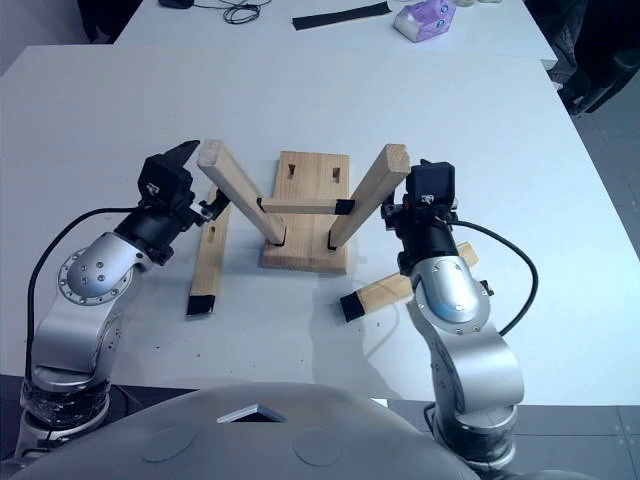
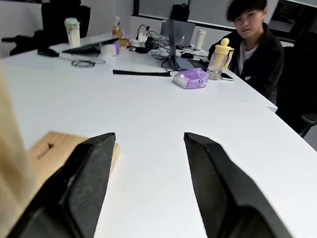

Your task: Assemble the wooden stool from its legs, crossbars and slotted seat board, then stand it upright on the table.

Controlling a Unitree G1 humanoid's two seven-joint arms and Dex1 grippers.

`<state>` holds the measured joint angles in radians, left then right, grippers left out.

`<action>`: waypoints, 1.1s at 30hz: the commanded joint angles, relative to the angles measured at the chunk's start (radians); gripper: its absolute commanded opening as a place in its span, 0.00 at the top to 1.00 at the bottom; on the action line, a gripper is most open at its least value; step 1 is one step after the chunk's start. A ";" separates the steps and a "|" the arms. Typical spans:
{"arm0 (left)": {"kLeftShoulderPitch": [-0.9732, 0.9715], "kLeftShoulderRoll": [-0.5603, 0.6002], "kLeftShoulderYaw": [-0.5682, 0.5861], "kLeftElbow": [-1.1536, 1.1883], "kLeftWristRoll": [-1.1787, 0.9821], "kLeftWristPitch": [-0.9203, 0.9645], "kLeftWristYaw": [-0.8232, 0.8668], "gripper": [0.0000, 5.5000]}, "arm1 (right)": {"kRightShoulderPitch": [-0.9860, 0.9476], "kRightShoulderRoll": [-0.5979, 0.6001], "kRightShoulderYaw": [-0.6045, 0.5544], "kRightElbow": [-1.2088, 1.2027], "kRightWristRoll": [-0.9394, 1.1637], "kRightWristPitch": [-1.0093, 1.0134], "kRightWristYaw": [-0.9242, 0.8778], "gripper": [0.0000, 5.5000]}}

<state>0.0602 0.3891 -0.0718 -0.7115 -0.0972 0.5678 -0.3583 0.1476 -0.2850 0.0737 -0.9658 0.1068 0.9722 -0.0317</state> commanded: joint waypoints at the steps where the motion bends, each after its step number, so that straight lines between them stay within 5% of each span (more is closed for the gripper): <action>1: -0.005 0.054 0.021 0.055 -0.035 -0.013 -0.075 0.35 | 0.080 -0.207 -0.060 0.023 0.058 -0.033 0.230 0.53; 5: -0.065 0.122 0.035 0.191 -0.037 -0.128 -0.171 0.35 | 0.185 -0.420 -0.115 0.063 0.084 -0.125 0.466 0.53; 9: -0.250 0.143 0.017 0.498 0.011 -0.347 -0.229 0.35 | 0.173 -0.490 -0.101 0.075 0.126 -0.191 0.598 0.53; 21: -0.762 -0.071 -0.206 1.553 0.282 -1.147 -0.193 0.35 | -0.041 -0.469 0.165 0.139 0.176 -0.208 0.730 0.53; 33: -0.836 -0.131 -0.363 1.923 0.552 -1.404 0.010 0.35 | -0.142 -0.447 0.319 0.214 0.149 -0.232 0.806 0.53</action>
<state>-0.7790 0.2575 -0.4085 1.1796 0.4143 -0.8241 -0.3508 0.0375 -0.7549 0.3510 -0.7774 0.2722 0.7512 0.7804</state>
